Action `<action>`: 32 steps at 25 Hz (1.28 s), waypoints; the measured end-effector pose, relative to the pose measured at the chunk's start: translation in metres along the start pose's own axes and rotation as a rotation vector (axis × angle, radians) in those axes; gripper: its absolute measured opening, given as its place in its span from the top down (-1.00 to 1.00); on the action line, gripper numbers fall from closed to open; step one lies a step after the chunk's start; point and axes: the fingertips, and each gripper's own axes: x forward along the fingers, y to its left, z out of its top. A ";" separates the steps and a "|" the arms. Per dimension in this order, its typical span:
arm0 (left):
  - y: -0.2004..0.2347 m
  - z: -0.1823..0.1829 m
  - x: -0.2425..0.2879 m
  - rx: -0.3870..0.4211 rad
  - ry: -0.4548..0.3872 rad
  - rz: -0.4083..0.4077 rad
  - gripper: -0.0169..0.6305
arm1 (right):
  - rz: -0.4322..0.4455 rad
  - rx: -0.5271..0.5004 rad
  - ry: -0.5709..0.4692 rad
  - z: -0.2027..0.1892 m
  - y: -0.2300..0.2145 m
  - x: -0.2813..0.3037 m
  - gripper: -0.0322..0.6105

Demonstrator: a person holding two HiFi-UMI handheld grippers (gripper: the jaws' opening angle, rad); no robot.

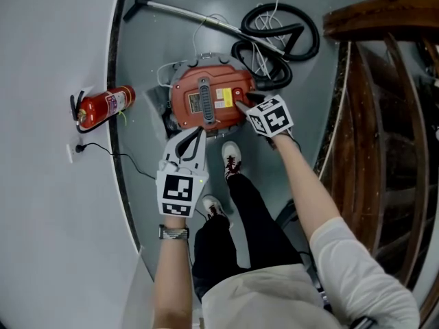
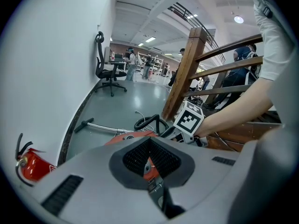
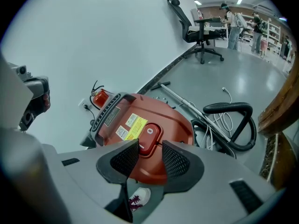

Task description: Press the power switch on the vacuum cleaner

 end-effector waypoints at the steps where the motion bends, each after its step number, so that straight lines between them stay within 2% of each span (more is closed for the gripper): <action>1: 0.001 0.000 -0.001 -0.001 0.000 0.003 0.95 | -0.003 -0.001 -0.001 0.000 0.000 0.000 0.39; 4: 0.002 -0.002 -0.004 -0.004 -0.003 0.011 0.96 | -0.014 -0.012 0.000 -0.002 0.000 0.000 0.39; 8: 0.002 -0.005 -0.006 -0.036 -0.017 0.017 0.95 | -0.058 -0.092 0.015 -0.001 0.001 0.003 0.39; 11: 0.001 -0.008 -0.006 -0.060 -0.021 0.020 0.95 | -0.056 -0.052 -0.012 -0.001 -0.001 0.002 0.39; 26: 0.005 -0.005 -0.007 -0.055 0.007 0.026 0.95 | -0.070 -0.051 -0.016 -0.001 -0.001 0.002 0.39; 32: 0.006 0.005 -0.012 -0.063 -0.002 0.030 0.96 | -0.008 0.011 -0.007 0.000 0.000 0.001 0.39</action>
